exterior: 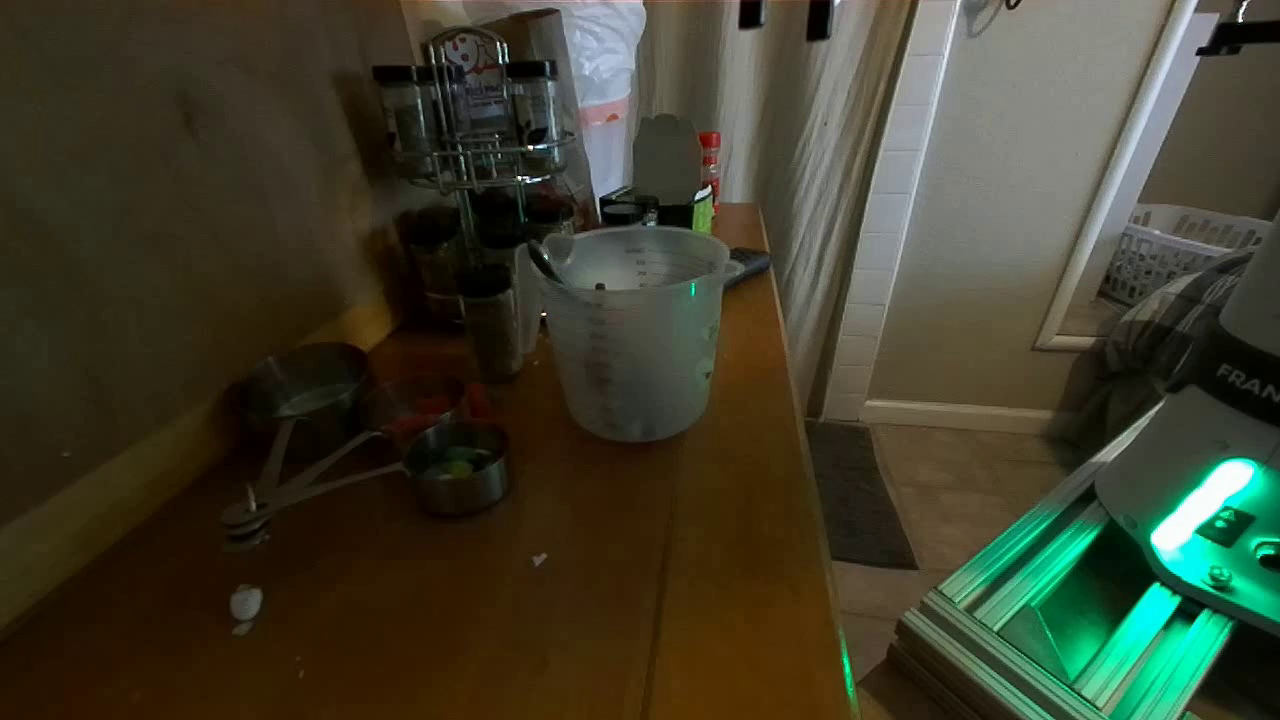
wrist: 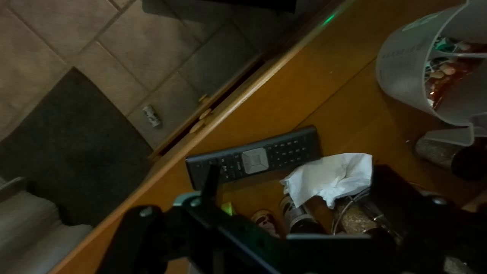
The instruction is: Pick up the napkin and put it inside the bin
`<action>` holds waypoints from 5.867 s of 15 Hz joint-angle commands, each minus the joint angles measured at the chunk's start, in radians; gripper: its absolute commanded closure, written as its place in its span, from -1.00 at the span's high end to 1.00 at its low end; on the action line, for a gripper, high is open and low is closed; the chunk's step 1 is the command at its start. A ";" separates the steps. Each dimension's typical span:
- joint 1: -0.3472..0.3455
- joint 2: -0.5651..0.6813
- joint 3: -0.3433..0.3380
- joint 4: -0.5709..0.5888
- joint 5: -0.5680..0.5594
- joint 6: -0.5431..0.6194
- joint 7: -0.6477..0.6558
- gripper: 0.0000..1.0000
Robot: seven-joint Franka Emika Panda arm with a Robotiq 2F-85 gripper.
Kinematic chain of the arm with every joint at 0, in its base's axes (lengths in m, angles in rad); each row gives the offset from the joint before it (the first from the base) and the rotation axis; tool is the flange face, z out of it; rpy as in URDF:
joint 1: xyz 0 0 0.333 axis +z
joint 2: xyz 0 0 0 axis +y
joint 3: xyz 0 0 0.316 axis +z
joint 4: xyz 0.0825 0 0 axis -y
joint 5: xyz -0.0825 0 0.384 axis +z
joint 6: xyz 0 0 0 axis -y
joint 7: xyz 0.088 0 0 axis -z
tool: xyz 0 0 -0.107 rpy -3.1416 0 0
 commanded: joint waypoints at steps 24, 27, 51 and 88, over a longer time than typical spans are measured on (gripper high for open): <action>0.144 0.505 0.027 -0.093 0.415 0.758 -0.358 1.00; 0.137 0.555 0.043 -0.067 0.395 0.781 -0.355 1.00; 0.015 0.583 0.228 -0.073 0.384 0.926 -0.390 -1.00; -0.118 0.269 0.063 0.426 -0.095 0.592 0.142 -0.98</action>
